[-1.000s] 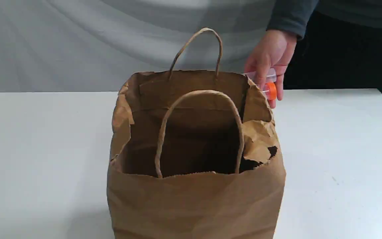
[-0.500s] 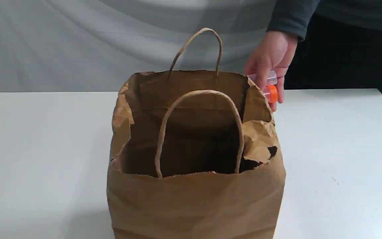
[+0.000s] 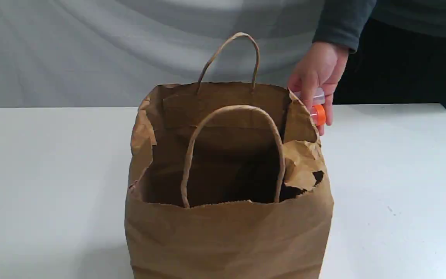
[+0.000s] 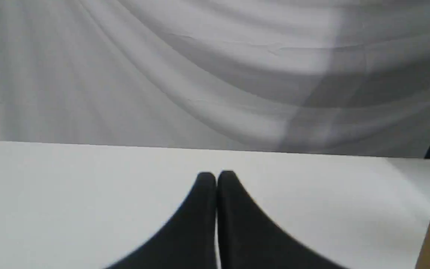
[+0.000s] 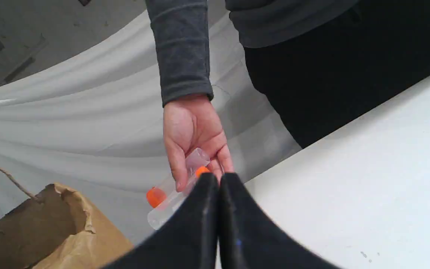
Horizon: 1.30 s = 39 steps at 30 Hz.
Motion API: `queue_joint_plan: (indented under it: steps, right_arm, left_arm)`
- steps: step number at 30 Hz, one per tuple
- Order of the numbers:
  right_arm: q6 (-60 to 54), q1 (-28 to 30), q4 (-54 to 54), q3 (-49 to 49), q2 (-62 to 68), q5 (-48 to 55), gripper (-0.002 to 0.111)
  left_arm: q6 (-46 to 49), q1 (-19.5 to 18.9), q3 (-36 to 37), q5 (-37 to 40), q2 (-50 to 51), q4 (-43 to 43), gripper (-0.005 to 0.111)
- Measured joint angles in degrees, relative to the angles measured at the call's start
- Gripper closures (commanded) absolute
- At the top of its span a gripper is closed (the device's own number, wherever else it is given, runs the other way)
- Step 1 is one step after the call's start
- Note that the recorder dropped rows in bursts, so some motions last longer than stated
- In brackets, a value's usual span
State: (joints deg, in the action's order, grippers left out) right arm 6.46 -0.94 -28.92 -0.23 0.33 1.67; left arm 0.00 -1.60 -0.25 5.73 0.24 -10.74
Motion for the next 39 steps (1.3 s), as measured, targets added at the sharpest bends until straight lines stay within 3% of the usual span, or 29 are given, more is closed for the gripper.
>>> queue_joint_plan:
  steps: [6,24,33,39]
  right_arm:
    - [0.0,0.0,0.0,0.0,0.0,0.0,0.108]
    - [0.0,0.0,1.48,0.0,0.0,1.43,0.108]
    - [0.0,0.0,2.28,0.0,0.0,3.88,0.108]
    - [-0.29,0.0,2.39,0.0,0.0,3.88,0.108]
  left_arm:
    - [-3.76,0.0,0.0,-0.13,0.0,-8.65,0.107]
    - [-8.45,0.0,-1.07,-2.31,0.0,-14.82,0.107]
    - [-1.15,0.0,-15.62,6.38,2.37,-15.35,0.107]
    - [16.89,0.0,-27.43,16.53,13.14,-21.25,0.107]
